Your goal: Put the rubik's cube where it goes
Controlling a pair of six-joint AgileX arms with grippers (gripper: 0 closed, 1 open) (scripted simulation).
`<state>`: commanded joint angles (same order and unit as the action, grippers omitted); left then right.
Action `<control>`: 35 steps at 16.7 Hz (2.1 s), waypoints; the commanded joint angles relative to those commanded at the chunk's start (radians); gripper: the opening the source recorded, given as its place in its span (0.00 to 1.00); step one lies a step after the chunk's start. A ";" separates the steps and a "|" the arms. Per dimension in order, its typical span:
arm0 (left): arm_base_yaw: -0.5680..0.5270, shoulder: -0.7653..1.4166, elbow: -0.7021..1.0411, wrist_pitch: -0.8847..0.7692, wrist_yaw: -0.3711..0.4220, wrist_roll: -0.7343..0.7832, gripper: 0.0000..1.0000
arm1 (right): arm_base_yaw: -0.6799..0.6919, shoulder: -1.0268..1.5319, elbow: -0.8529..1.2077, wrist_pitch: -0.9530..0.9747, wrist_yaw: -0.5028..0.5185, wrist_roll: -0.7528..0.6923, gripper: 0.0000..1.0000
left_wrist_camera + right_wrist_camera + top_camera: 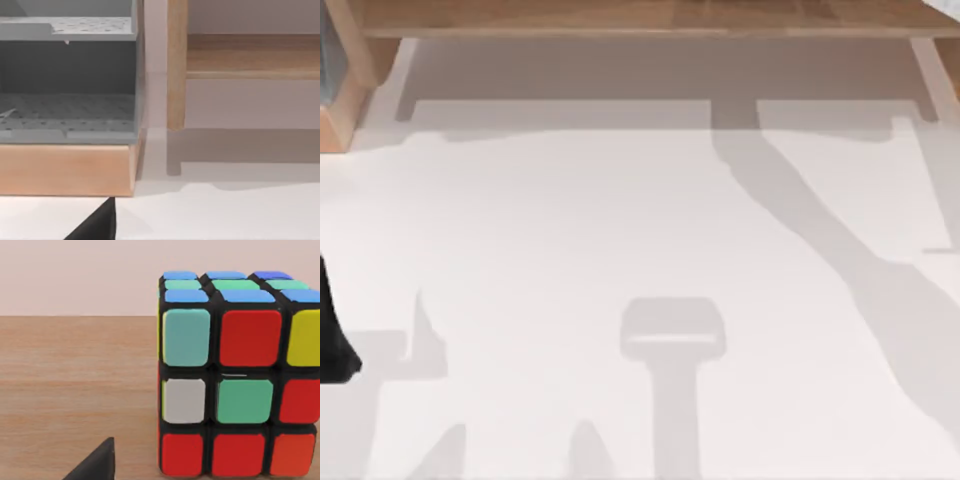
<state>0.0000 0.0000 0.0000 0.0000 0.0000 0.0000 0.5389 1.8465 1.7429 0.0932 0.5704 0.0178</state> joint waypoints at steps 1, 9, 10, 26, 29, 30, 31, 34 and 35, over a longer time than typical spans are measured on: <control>0.000 0.000 0.000 0.000 0.000 0.000 1.00 | -0.004 0.015 0.021 -0.005 -0.004 0.000 1.00; 0.000 0.000 0.000 0.000 0.000 0.000 1.00 | -0.058 0.203 0.281 -0.075 -0.057 -0.002 1.00; 0.000 0.000 0.000 0.000 0.000 0.000 1.00 | -0.062 0.215 0.298 -0.080 -0.060 -0.002 1.00; 0.000 0.000 0.000 0.000 0.000 0.000 1.00 | -0.064 0.220 0.305 -0.082 -0.062 -0.002 0.10; 0.000 0.000 0.000 0.000 0.000 0.000 1.00 | -0.064 0.220 0.305 -0.082 -0.062 -0.002 0.00; 0.000 0.000 0.000 0.000 0.000 0.000 1.00 | -0.064 0.220 0.305 -0.082 -0.062 -0.002 0.00; 0.000 0.000 0.000 0.000 0.000 0.000 1.00 | -0.064 0.220 0.305 -0.082 -0.062 -0.002 0.00; 0.000 0.000 0.000 0.000 0.000 0.000 1.00 | -0.064 0.220 0.305 -0.082 -0.062 -0.002 0.00; 0.000 0.000 0.000 0.000 0.000 0.000 1.00 | -0.064 0.220 0.305 -0.082 -0.062 -0.002 0.00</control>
<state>0.0000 0.0000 0.0000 0.0000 0.0000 0.0000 0.4749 2.0664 2.0478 0.0110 0.5084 0.0157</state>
